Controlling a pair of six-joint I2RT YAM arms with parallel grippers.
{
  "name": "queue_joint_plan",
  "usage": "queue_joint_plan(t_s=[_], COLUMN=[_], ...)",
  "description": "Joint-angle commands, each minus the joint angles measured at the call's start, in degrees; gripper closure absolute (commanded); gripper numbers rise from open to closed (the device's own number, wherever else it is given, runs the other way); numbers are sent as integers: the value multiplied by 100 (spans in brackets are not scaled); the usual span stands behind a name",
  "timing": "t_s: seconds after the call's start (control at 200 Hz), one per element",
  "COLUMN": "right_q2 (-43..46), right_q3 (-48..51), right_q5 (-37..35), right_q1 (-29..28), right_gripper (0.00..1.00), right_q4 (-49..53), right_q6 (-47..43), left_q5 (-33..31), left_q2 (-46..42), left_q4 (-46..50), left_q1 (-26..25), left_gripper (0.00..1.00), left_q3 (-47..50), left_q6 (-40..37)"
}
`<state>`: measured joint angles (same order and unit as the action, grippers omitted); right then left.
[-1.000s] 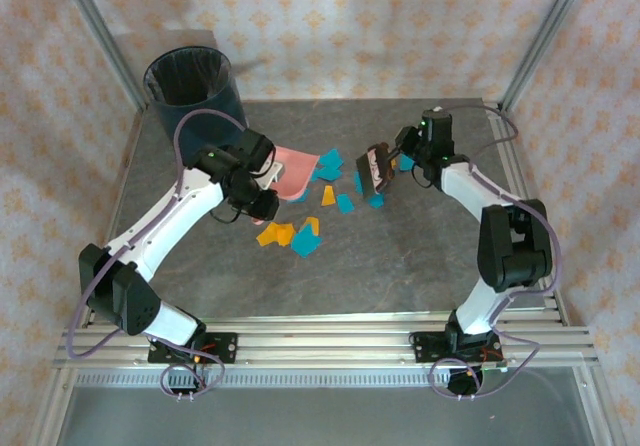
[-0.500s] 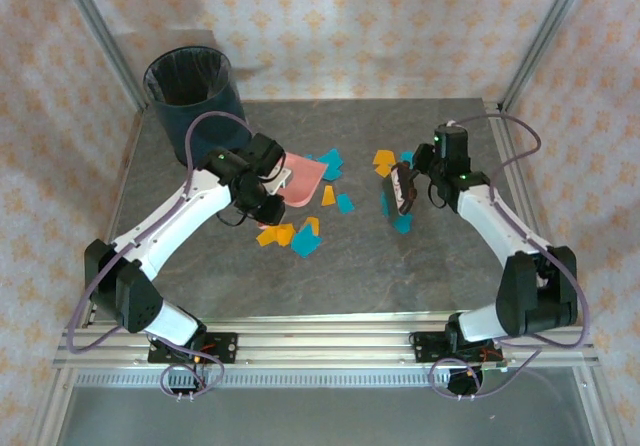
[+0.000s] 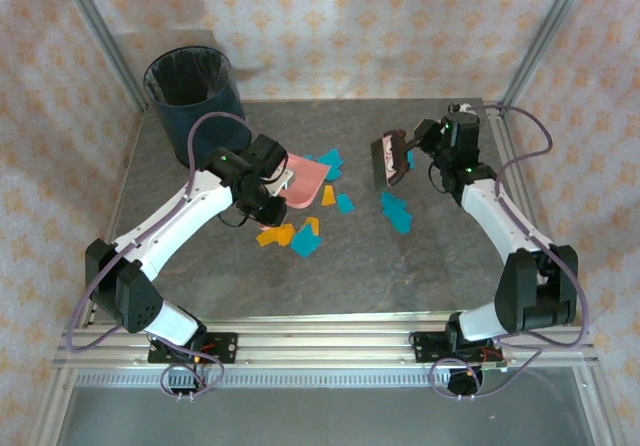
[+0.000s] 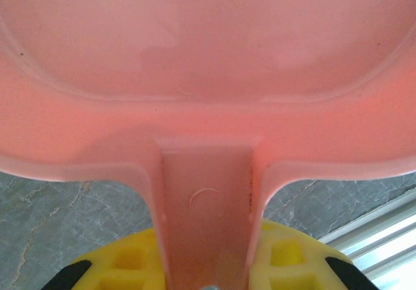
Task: Sweep away the paper scraps from the table
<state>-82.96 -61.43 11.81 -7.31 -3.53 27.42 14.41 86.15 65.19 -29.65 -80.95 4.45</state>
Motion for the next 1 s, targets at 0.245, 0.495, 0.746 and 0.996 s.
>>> queue_joint_plan(t_s=[0.245, 0.495, 0.746, 0.996], right_q2=[-830, -1379, -1661, -1648], right_q3=[-90, -245, -444, -417], right_q5=[-966, -1674, -2315, -2833], right_q1=[20, 18, 19, 19], right_gripper=[100, 100, 100, 100], right_q4=[-1948, -2028, -1517, -615], right_q6=[1353, 1934, 2245, 2449], left_q5=[-200, -271, -279, -269], left_q2=[12, 86, 18, 25], left_q4=[75, 209, 215, 225], left_q1=[-92, -85, -87, -93], left_gripper=[100, 100, 100, 100], left_q3=[-84, -219, -177, -163], left_q6=[-19, -102, -93, -104])
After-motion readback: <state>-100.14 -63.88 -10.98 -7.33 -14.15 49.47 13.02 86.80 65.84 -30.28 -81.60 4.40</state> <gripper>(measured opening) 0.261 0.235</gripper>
